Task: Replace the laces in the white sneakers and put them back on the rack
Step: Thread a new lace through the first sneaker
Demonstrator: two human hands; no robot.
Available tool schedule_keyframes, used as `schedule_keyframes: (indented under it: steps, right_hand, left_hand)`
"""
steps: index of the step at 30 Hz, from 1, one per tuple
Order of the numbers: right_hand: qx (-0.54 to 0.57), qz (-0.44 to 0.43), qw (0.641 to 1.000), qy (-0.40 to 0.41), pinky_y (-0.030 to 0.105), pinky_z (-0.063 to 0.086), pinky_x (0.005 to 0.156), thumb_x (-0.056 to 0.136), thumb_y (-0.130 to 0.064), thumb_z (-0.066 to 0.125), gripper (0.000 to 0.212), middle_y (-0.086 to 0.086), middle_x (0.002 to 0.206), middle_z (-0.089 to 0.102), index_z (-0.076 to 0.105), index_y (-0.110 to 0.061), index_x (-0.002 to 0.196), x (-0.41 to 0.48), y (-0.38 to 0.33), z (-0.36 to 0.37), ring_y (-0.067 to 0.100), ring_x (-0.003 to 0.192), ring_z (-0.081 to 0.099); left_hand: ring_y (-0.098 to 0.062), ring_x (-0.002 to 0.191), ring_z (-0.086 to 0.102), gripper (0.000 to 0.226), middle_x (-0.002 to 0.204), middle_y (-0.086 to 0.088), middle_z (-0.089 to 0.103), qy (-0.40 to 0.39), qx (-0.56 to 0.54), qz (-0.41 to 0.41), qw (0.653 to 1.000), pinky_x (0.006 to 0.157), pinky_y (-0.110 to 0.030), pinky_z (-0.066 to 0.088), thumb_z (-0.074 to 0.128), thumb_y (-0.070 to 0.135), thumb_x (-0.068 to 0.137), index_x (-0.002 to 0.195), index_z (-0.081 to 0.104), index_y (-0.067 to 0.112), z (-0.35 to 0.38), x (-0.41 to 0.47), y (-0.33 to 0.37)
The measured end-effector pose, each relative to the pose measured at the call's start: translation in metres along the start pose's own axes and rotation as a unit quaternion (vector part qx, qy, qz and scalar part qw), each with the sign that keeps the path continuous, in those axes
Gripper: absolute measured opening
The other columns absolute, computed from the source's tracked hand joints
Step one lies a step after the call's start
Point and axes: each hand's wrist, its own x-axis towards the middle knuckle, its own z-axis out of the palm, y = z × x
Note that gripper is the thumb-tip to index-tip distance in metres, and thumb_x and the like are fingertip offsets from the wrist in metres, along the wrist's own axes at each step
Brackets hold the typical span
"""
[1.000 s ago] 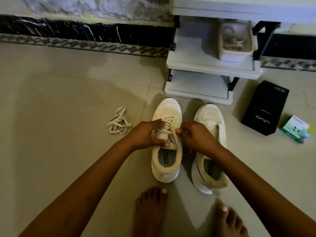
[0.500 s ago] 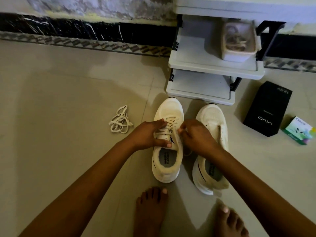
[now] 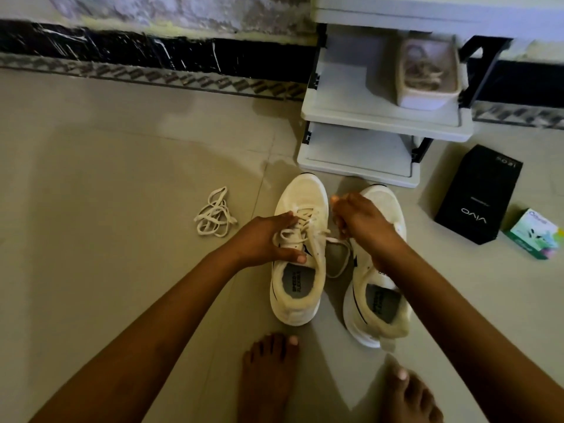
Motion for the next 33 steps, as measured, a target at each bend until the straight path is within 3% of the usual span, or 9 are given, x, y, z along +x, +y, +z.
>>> schedule_keyframes:
  steps: [3, 7, 11, 16, 20, 24, 27, 30, 33]
  right_hand:
    - [-0.189, -0.054, 0.98, -0.005, 0.021, 0.043, 0.063, 0.097, -0.035, 0.047, 0.026, 0.003, 0.101, 0.056, 0.048, -0.013, 0.111, 0.003, 0.021, 0.005, 0.016, 0.085, 0.056]
    - [-0.444, -0.129, 0.885, -0.059, 0.026, 0.038, 0.072, 0.098, -0.032, 0.045, 0.032, 0.012, 0.109, 0.055, 0.057, -0.006, 0.11, 0.007, 0.033, 0.009, 0.024, 0.095, 0.055]
    - [-0.167, -0.113, 0.974, -0.103, 0.015, 0.041, 0.071, 0.098, -0.025, 0.043, 0.023, 0.003, 0.105, 0.053, 0.058, -0.008, 0.105, -0.002, 0.001, -0.01, 0.01, 0.09, 0.052]
    - [0.039, -0.08, 0.983, -0.162, 0.023, 0.055, 0.079, 0.1, -0.019, 0.037, 0.02, 0.002, 0.088, 0.069, 0.051, -0.009, 0.09, -0.007, -0.007, -0.015, 0.009, 0.083, 0.068]
    - [-0.194, -0.087, 0.973, -0.085, 0.019, 0.046, 0.057, 0.097, -0.03, 0.048, 0.014, -0.003, 0.065, 0.063, 0.049, -0.023, 0.085, 0.001, 0.011, -0.015, 0.005, 0.054, 0.062]
    - [-0.389, -0.103, 0.915, -0.037, 0.022, 0.042, 0.068, 0.094, -0.032, 0.054, 0.014, 0.001, 0.092, 0.06, 0.057, -0.019, 0.094, 0.008, 0.024, -0.011, 0.019, 0.085, 0.061]
    - [-0.413, -0.12, 0.902, -0.038, 0.027, 0.044, 0.082, 0.092, -0.027, 0.057, 0.026, 0.007, 0.12, 0.053, 0.056, -0.015, 0.115, 0.014, 0.031, 0.002, 0.022, 0.104, 0.055]
    - [-0.436, -0.117, 0.89, -0.066, 0.034, 0.048, 0.084, 0.095, -0.026, 0.051, 0.02, 0.012, 0.114, 0.054, 0.056, -0.01, 0.107, 0.019, 0.032, 0.008, 0.024, 0.097, 0.055]
    - [-0.338, -0.099, 0.931, -0.094, 0.037, 0.048, 0.08, 0.095, -0.018, 0.05, 0.005, 0.012, 0.104, 0.059, 0.049, -0.013, 0.095, 0.022, 0.025, 0.0, 0.026, 0.092, 0.057]
  left_hand:
    - [-0.013, 0.135, 0.037, 0.088, 0.148, 0.005, 0.039, 0.0, 0.009, 0.0, 1.0, 0.097, -0.016, 0.026, 0.077, 0.045, 0.07, 0.144, 0.035, 0.024, 0.0, 0.0, 0.0]
    - [-0.014, 0.135, 0.037, 0.089, 0.149, 0.003, 0.038, -0.005, 0.013, -0.002, 1.0, 0.099, -0.018, 0.027, 0.076, 0.047, 0.07, 0.145, 0.034, 0.023, 0.001, 0.001, -0.001]
    - [-0.016, 0.136, 0.035, 0.088, 0.151, 0.003, 0.034, -0.007, 0.026, 0.001, 1.0, 0.101, -0.022, 0.029, 0.075, 0.046, 0.073, 0.146, 0.031, 0.024, -0.001, 0.0, 0.001]
    - [-0.017, 0.135, 0.036, 0.087, 0.151, 0.001, 0.034, -0.006, 0.034, -0.002, 0.999, 0.102, -0.024, 0.03, 0.074, 0.045, 0.074, 0.146, 0.03, 0.024, -0.002, 0.0, 0.003]
    - [-0.016, 0.136, 0.034, 0.087, 0.151, 0.002, 0.034, -0.012, 0.006, -0.007, 1.0, 0.104, -0.023, 0.029, 0.076, 0.043, 0.073, 0.145, 0.032, 0.022, -0.003, 0.002, 0.002]
    - [-0.015, 0.136, 0.033, 0.084, 0.15, 0.007, 0.033, -0.031, -0.088, -0.031, 0.995, 0.101, -0.022, 0.03, 0.078, 0.036, 0.072, 0.144, 0.036, 0.025, -0.008, 0.003, -0.002]
    - [-0.014, 0.135, 0.034, 0.079, 0.15, 0.008, 0.033, -0.051, -0.129, -0.034, 0.99, 0.105, -0.026, 0.033, 0.076, 0.034, 0.075, 0.144, 0.037, 0.028, -0.012, 0.002, -0.002]
    - [-0.012, 0.13, 0.041, 0.07, 0.144, 0.006, 0.043, -0.043, -0.176, -0.041, 0.983, 0.104, -0.031, 0.038, 0.075, 0.031, 0.076, 0.139, 0.044, 0.027, -0.016, 0.0, -0.001]
    - [-0.009, 0.119, 0.051, 0.056, 0.133, 0.006, 0.054, 0.007, -0.217, -0.035, 0.975, 0.091, -0.026, 0.044, 0.072, 0.029, 0.079, 0.131, 0.053, 0.026, -0.018, -0.003, 0.003]
